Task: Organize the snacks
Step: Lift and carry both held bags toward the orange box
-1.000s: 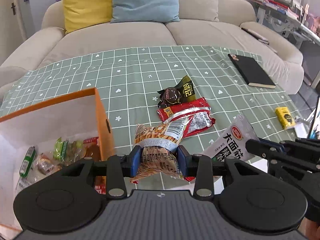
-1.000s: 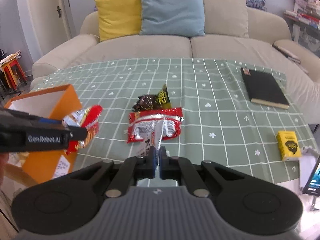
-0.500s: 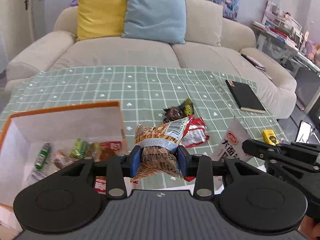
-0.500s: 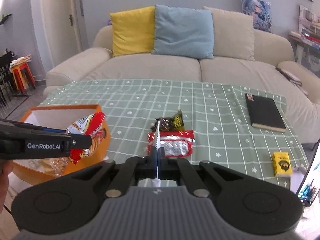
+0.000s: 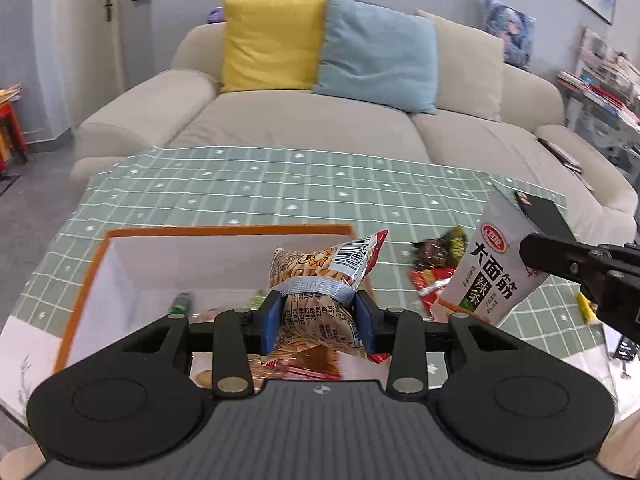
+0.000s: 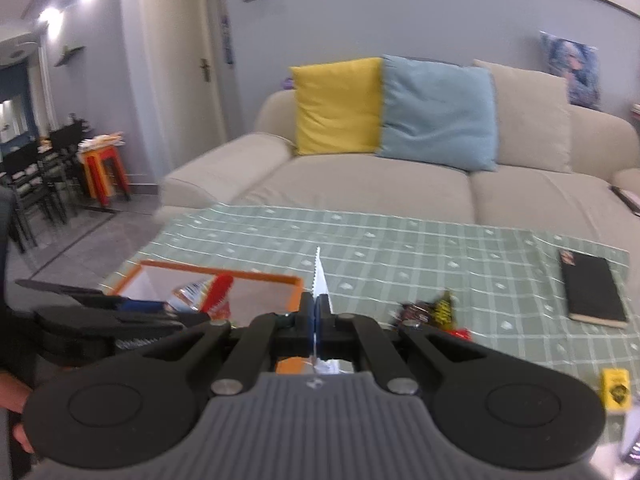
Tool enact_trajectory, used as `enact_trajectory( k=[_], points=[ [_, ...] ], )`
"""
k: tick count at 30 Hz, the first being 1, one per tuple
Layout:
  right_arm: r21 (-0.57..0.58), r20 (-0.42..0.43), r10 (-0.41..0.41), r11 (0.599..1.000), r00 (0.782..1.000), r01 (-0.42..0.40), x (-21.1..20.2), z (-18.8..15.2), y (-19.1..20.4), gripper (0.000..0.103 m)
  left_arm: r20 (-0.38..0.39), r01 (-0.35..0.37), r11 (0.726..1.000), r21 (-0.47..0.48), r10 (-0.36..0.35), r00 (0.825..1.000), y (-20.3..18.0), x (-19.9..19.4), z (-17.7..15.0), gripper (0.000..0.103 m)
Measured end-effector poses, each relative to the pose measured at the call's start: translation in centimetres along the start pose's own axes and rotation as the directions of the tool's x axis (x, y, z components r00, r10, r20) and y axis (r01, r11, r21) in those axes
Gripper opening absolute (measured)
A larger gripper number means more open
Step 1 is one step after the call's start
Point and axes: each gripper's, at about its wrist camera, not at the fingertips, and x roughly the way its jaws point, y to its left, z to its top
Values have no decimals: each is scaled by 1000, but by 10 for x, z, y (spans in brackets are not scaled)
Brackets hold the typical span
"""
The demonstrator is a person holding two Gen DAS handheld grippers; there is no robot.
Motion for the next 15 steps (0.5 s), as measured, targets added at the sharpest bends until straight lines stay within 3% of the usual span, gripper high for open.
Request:
enact_trajectory(
  k=[8, 15],
  points=[
    [-11, -19, 150, 989, 988, -150, 33, 12, 39, 0, -26, -62, 998, -5, 62, 998, 37, 3, 2, 43],
    [2, -113, 221, 975, 969, -222, 71, 2, 67, 0, -114, -96, 995, -9, 95, 989, 61, 17, -9, 44]
  ],
)
